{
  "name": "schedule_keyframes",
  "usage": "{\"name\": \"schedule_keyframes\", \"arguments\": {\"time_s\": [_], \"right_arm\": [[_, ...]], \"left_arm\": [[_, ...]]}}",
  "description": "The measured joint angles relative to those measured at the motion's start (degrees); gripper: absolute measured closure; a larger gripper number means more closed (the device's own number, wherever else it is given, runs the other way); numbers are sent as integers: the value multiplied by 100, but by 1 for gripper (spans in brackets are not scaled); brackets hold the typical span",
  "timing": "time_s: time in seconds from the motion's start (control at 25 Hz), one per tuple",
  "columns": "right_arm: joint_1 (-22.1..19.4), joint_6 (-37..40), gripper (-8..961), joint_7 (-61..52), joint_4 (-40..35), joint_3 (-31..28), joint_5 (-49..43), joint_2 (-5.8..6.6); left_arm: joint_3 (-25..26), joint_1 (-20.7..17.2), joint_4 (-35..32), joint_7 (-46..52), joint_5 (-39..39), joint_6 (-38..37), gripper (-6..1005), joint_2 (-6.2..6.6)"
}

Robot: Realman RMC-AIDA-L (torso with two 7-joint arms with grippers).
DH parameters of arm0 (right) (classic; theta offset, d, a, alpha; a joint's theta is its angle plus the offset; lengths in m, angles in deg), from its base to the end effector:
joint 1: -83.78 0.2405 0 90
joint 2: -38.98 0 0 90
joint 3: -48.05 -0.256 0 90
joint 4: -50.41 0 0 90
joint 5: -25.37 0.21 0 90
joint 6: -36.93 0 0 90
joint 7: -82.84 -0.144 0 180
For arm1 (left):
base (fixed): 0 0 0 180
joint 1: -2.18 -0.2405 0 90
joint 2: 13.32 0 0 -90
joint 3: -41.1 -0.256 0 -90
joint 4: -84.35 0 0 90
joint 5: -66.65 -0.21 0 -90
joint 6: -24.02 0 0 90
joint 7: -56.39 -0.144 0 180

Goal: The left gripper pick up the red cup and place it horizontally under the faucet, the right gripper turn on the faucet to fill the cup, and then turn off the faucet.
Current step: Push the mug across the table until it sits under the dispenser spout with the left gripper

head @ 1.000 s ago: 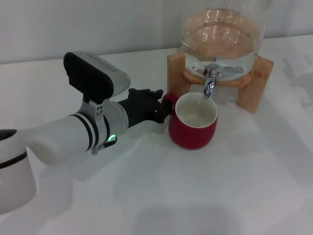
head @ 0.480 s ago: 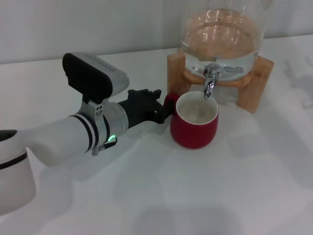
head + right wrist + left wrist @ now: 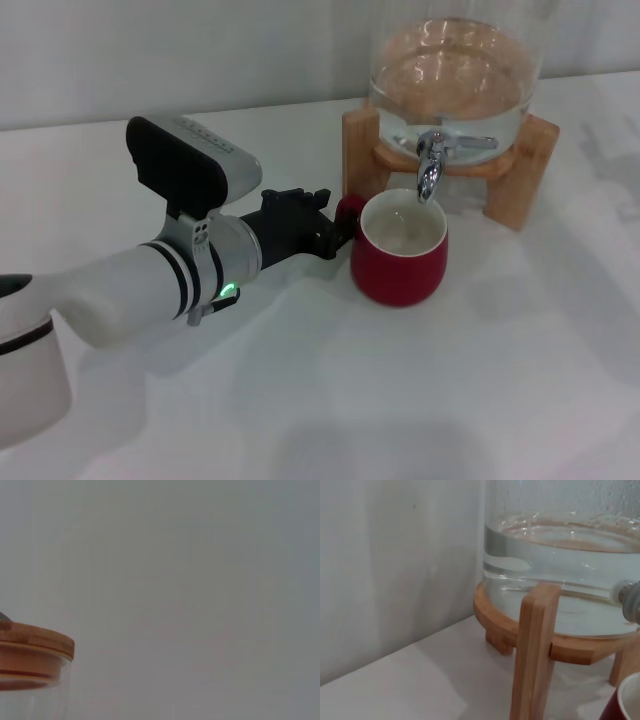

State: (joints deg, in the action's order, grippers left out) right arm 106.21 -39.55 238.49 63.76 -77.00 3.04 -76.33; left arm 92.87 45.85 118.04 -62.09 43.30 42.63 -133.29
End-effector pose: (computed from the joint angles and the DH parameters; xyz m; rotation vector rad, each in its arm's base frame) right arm 0.3426 0.3359 0.0977 -1.3783 0.3676 0.8877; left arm -0.1549 0.3791 -0.1539 -2.5060 -0.5847 -0.4273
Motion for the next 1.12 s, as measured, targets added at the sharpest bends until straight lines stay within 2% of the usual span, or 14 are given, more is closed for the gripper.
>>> {"name": "schedule_keyframes", "arguments": {"time_s": [1.12], "right_arm": [[43,78,332,15,-12,6,11,0]], "left_arm": [[-1,-343,148,-39,-172,187,563,44]]}}
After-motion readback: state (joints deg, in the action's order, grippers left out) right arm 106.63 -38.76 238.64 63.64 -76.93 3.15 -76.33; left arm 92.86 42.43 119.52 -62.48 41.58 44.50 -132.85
